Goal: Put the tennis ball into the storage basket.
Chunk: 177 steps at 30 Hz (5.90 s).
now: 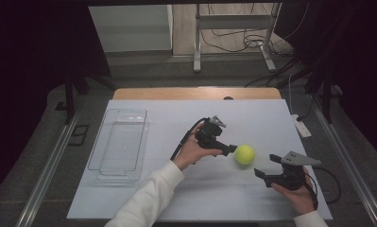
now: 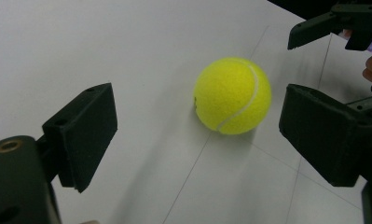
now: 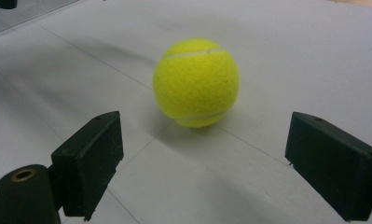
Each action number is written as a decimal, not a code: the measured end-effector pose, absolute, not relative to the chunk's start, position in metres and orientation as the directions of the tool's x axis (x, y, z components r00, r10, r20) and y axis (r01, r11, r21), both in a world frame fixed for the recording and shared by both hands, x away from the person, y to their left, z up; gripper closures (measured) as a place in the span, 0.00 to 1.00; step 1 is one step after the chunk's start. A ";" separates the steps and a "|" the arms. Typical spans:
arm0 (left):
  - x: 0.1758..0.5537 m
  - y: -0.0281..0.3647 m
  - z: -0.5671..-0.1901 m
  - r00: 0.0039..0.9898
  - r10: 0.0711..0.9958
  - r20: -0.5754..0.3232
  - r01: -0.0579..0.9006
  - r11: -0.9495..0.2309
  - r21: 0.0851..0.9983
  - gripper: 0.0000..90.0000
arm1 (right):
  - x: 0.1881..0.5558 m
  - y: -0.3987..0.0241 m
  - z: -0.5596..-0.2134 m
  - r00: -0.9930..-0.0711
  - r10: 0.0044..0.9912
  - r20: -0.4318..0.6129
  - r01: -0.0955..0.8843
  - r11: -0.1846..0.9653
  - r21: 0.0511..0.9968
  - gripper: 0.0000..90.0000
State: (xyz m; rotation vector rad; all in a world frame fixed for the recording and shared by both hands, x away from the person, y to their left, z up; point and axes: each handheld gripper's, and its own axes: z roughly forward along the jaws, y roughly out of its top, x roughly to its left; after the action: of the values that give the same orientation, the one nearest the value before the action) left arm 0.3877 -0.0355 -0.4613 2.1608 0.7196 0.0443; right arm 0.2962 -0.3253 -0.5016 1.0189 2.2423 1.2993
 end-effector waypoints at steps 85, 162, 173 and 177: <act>0.403 -0.113 -0.499 0.842 0.460 -0.283 0.526 -0.579 0.623 0.30 | 0.297 -0.326 -0.504 -0.681 0.730 0.052 0.418 0.329 0.847 0.12; 0.375 -0.031 -0.453 0.854 0.480 -0.202 0.458 -0.508 0.730 0.31 | 0.294 -0.321 -0.503 -0.678 0.733 0.053 0.415 0.321 0.851 0.12; 0.374 -0.011 -0.452 0.837 0.504 -0.212 0.474 -0.475 0.741 0.31 | 0.291 -0.313 -0.501 -0.691 0.721 0.053 0.407 0.328 0.853 0.12; 0.371 -0.005 -0.451 0.836 0.508 -0.209 0.472 -0.471 0.745 0.31 | 0.290 -0.311 -0.501 -0.694 0.719 0.051 0.407 0.332 0.851 0.12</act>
State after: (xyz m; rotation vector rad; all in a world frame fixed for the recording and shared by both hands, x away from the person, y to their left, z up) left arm 0.3714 -0.0051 -0.4512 2.1416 0.7138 0.0517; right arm 0.2902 -0.3106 -0.5006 1.0015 2.2679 1.3004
